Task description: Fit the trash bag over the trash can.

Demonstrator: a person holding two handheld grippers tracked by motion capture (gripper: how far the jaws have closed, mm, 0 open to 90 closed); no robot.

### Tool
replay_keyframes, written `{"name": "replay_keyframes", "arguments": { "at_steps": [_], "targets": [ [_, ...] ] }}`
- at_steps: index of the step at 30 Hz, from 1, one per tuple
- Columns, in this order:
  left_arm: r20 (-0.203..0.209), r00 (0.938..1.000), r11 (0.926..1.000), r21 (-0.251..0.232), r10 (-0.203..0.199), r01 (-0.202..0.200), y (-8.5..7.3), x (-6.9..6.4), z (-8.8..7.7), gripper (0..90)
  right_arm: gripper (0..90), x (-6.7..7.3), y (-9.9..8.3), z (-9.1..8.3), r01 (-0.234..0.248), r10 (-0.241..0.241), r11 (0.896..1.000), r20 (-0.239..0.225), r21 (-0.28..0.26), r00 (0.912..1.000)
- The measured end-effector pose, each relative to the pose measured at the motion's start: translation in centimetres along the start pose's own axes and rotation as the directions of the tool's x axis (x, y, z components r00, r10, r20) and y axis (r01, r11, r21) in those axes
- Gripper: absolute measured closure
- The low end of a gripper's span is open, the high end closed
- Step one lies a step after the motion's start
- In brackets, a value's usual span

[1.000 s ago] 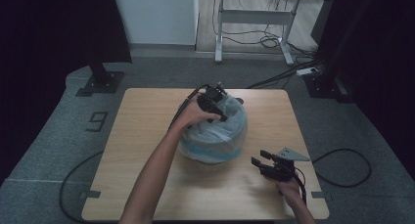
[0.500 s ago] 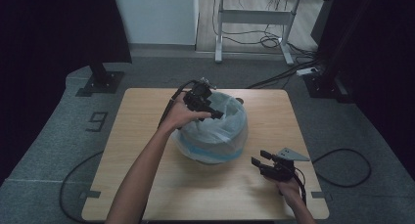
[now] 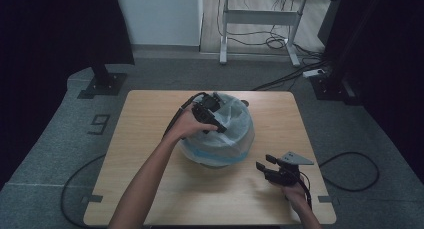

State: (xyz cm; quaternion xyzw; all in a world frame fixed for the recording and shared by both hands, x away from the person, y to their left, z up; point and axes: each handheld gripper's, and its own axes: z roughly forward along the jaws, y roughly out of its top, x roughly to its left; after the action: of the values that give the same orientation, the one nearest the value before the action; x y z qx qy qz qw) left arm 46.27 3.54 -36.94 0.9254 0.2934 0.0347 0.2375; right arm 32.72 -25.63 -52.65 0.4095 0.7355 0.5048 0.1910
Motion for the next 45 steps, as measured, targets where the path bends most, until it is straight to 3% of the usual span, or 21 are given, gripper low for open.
{"name": "replay_keyframes", "arguments": {
  "at_steps": [3, 5, 10, 16, 22, 29, 32, 45],
  "targets": [
    [-0.002, 1.0, 1.0, 0.003, -0.002, 0.002, 0.2, -0.1, 0.1, 28.5, 41.9, -0.3, 0.1, -0.3, -0.017, 0.017, 1.0, 0.014, -0.013, 0.9997],
    [0.002, 1.0, 0.9998, -0.021, -0.004, 0.004, 0.1, -0.1, -0.1, 28.5, 41.8, -0.4, 0.1, -0.4, -0.021, 0.021, 1.0, 0.019, -0.014, 0.9996],
    [0.017, 0.9998, 0.9918, -0.127, -0.008, 0.01, -0.7, -0.1, -1.8, 28.3, 41.8, -0.5, 0.1, -0.5, -0.024, 0.024, 1.0, 0.02, -0.018, 0.9995],
    [0.025, 0.9996, 0.9642, -0.264, -0.014, 0.02, -2.8, -0.2, -4.7, 28.2, 41.7, -0.5, 0.1, -0.5, -0.021, 0.021, 1.0, 0.019, -0.015, 0.9996],
    [0.025, 0.9995, 0.9391, -0.343, -0.018, 0.025, -5.1, -0.4, -6.8, 28.1, 41.7, -0.6, 0.0, -0.5, -0.023, 0.023, 1.0, 0.023, -0.014, 0.9995],
    [0.017, 0.9996, 0.9182, -0.395, -0.022, 0.027, -8.2, -0.9, -8.5, 27.9, 41.6, -0.7, 0.0, -0.6, -0.021, 0.021, 1.0, 0.026, -0.01, 0.9994],
    [0.013, 0.9996, 0.9157, -0.401, -0.025, 0.028, -9.5, -1.1, -8.7, 27.7, 41.5, -0.7, -0.1, -0.6, -0.021, 0.021, 1.0, 0.027, -0.005, 0.9994],
    [0.002, 0.9991, 0.8875, -0.459, -0.043, 0.039, -14.3, -1.8, -8.8, 27.2, 41.5, -0.8, -0.2, -0.6, -0.022, 0.022, 1.0, 0.03, -0.005, 0.9993]
  ]
}}
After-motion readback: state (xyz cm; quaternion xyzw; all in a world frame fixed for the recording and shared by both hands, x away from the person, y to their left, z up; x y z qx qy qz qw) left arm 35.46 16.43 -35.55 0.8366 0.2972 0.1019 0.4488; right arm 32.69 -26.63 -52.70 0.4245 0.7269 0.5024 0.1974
